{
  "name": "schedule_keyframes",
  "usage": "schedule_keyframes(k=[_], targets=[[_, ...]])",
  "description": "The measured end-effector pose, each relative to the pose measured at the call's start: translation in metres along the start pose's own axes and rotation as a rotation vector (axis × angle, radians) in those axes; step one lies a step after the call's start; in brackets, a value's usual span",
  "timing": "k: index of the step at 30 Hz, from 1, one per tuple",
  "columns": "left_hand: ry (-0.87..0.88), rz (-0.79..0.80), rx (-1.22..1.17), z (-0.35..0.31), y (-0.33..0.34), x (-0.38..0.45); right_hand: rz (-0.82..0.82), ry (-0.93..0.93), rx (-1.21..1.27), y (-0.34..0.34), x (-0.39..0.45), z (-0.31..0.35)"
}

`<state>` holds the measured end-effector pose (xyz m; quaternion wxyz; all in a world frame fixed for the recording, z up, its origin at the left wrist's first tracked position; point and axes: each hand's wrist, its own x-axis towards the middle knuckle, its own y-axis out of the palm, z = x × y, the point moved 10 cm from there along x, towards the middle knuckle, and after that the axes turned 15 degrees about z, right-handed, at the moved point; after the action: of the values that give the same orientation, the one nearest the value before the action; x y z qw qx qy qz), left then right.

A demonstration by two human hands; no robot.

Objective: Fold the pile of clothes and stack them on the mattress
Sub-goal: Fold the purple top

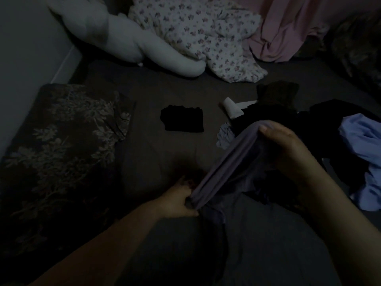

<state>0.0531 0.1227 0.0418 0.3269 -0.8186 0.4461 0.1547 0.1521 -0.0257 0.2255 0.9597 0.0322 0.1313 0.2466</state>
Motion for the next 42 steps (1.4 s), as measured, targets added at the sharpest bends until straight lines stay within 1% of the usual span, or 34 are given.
schedule_keyframes(k=[2, 4, 5, 6, 7, 8, 10, 11, 14, 16, 18, 19, 21, 22, 23, 24, 25, 27, 28, 29, 30, 31, 32, 33, 34, 35, 37, 38, 39, 40, 42], targets=[[-0.153, 0.127, 0.243, 0.014, 0.01, -0.002, -0.116, -0.003, 0.06, -0.026, -0.003, -0.004], [-0.262, 0.21, 0.285, 0.037, 0.015, -0.011, -0.221, 0.002, 0.042, -0.049, -0.003, -0.008], [-0.307, 0.208, 0.299, 0.049, 0.01, -0.016, -0.277, 0.018, 0.005, -0.061, -0.002, -0.011], [-0.329, 0.175, 0.368, 0.055, -0.003, -0.022, -0.326, 0.041, -0.049, -0.072, 0.0, -0.015], [-0.354, 0.121, 0.442, 0.061, -0.018, -0.026, -0.363, 0.069, -0.101, -0.081, 0.003, -0.02], [-0.376, 0.033, 0.519, 0.064, -0.037, -0.03, -0.388, 0.096, -0.148, -0.089, 0.006, -0.026], [-0.316, -0.27, 0.66, 0.046, -0.084, -0.041, -0.432, 0.134, -0.201, -0.102, 0.013, -0.036], [-0.302, -0.371, 0.689, 0.042, -0.103, -0.047, -0.452, 0.141, -0.211, -0.108, 0.015, -0.04], [-0.356, -0.523, 0.78, 0.038, -0.15, -0.058, -0.499, 0.145, -0.214, -0.121, 0.018, -0.051], [-0.342, -0.687, 0.832, 0.025, -0.176, -0.071, -0.504, 0.139, -0.211, -0.121, 0.014, -0.053], [-0.382, -0.752, 0.736, 0.027, -0.191, -0.075, -0.474, 0.125, -0.198, -0.112, 0.011, -0.053], [-0.397, -0.81, 0.624, 0.03, -0.196, -0.077, -0.438, 0.121, -0.182, -0.102, 0.012, -0.053], [-0.38, -0.948, 0.287, 0.04, -0.193, -0.082, -0.346, 0.116, -0.127, -0.075, 0.018, -0.057], [-0.321, -0.959, 0.037, 0.043, -0.184, -0.078, -0.291, 0.111, -0.111, -0.058, 0.022, -0.06], [-0.23, -0.917, -0.267, 0.044, -0.169, -0.066, -0.234, 0.107, -0.119, -0.04, 0.026, -0.064], [-0.148, -0.833, -0.543, 0.041, -0.149, -0.05, -0.18, 0.104, -0.13, -0.021, 0.03, -0.069], [-0.085, -0.76, -0.763, 0.034, -0.129, -0.037, -0.136, 0.102, -0.139, -0.002, 0.033, -0.074], [-0.007, -0.607, -1.143, 0.019, -0.093, -0.013, -0.066, 0.095, -0.14, 0.031, 0.036, -0.088], [0.055, -0.505, -1.351, 0.006, -0.077, -0.004, -0.026, 0.1, -0.172, 0.046, 0.037, -0.096], [0.115, -0.443, -1.53, 0.002, -0.068, 0.002, 0.028, 0.115, -0.219, 0.06, 0.036, -0.104], [0.178, -0.42, -1.636, -0.003, -0.063, 0.004, 0.111, 0.141, -0.248, 0.075, 0.035, -0.112], [0.217, -0.421, -1.672, -0.002, -0.062, 0.004, 0.206, 0.172, -0.254, 0.089, 0.032, -0.117], [0.213, -0.451, -1.669, -0.001, -0.063, 0.001, 0.294, 0.198, -0.227, 0.099, 0.028, -0.118], [0.19, -0.506, -1.616, 0.005, -0.065, -0.002, 0.342, 0.204, -0.193, 0.101, 0.026, -0.114], [0.17, -0.536, -1.554, 0.01, -0.066, -0.006, 0.34, 0.19, -0.163, 0.097, 0.027, -0.106], [0.159, -0.535, -1.484, 0.013, -0.07, -0.011, 0.258, 0.149, -0.18, 0.082, 0.03, -0.093], [0.181, -0.459, -1.24, 0.0, -0.084, -0.024, 0.041, 0.063, -0.312, 0.039, 0.04, -0.069], [0.193, -0.391, -1.12, -0.012, -0.09, -0.03, 0.014, 0.046, -0.404, 0.026, 0.046, -0.062], [0.208, -0.317, -1.025, -0.023, -0.095, -0.033, 0.063, 0.057, -0.513, 0.024, 0.054, -0.064], [0.219, -0.239, -0.985, -0.036, -0.097, -0.037, 0.173, 0.073, -0.621, 0.033, 0.061, -0.07], [0.191, -0.166, -0.91, -0.047, -0.1, -0.042, 0.391, 0.028, -0.825, 0.058, 0.07, -0.087]])
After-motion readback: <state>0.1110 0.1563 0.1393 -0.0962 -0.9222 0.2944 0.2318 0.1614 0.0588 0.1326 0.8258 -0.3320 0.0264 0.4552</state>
